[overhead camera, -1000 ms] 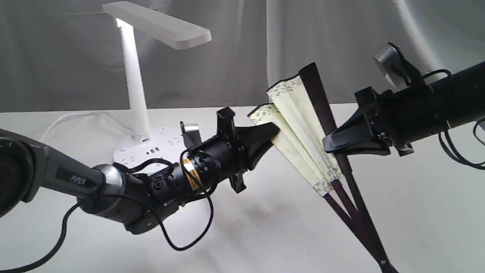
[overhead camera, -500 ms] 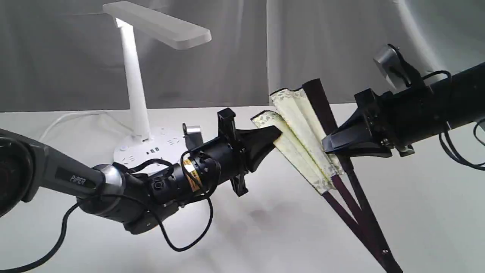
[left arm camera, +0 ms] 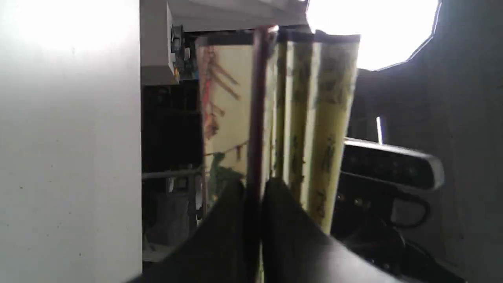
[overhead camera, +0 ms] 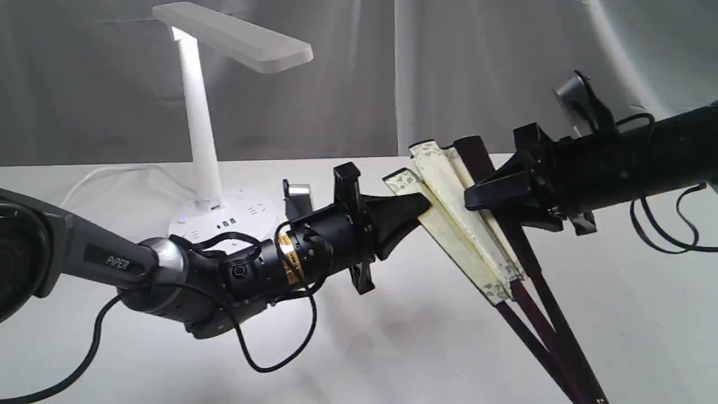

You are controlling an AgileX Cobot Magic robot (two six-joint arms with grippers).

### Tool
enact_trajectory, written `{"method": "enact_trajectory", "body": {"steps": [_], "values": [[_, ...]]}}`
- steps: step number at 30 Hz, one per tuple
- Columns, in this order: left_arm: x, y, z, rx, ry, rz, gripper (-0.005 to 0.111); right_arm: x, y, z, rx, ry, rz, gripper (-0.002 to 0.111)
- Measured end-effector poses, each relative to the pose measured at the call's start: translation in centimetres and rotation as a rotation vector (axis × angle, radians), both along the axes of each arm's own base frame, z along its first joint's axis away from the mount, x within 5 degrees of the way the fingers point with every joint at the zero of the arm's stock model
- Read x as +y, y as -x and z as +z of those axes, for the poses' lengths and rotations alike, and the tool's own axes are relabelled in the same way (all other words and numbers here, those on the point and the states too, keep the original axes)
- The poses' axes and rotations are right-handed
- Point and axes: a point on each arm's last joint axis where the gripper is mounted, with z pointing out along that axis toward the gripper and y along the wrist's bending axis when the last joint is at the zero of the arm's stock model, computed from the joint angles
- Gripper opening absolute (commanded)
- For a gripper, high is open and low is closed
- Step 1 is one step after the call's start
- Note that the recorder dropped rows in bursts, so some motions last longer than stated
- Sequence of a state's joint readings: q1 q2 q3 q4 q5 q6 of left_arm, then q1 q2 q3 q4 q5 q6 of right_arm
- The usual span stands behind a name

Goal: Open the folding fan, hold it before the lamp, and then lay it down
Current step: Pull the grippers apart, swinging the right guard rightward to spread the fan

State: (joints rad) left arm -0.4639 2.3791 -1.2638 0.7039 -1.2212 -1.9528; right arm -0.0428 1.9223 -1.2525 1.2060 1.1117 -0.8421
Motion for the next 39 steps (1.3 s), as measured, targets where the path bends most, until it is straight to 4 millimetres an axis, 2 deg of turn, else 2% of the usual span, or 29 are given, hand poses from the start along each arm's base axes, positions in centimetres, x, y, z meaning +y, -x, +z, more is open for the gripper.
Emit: {"method": "enact_trajectory", "body": {"steps": [4,8,16,26,30,36,39], "values": [[-0.1,0.0,-0.1,0.0,-0.017,-0.008,0.0,-0.1,-0.9,-1.6,0.043,-0.051,-0.058,0.034],[-0.1,0.2,-0.2,-0.003,-0.029,-0.028,0.0,-0.3,-1.4,-2.1,0.033,-0.046,-0.098,0.034],[-0.2,0.3,-0.2,-0.003,-0.03,-0.043,0.0,-0.5,-2.3,-0.9,-0.024,-0.058,-0.119,0.034],[-0.3,0.4,-0.2,0.006,-0.03,-0.064,0.0,-0.9,-3.0,-1.1,-0.051,-0.016,-0.197,0.033],[-0.3,0.5,-0.2,0.005,-0.032,-0.067,0.0,-0.9,-3.1,-1.1,-0.052,-0.017,-0.203,0.025],[-0.3,0.4,-0.2,0.008,-0.026,-0.063,0.0,-1.0,-3.1,-1.1,-0.058,-0.013,-0.208,0.0],[-0.2,0.4,-0.2,0.009,-0.025,-0.059,0.0,-1.0,-3.2,-1.0,-0.058,-0.025,-0.217,0.0]]}}
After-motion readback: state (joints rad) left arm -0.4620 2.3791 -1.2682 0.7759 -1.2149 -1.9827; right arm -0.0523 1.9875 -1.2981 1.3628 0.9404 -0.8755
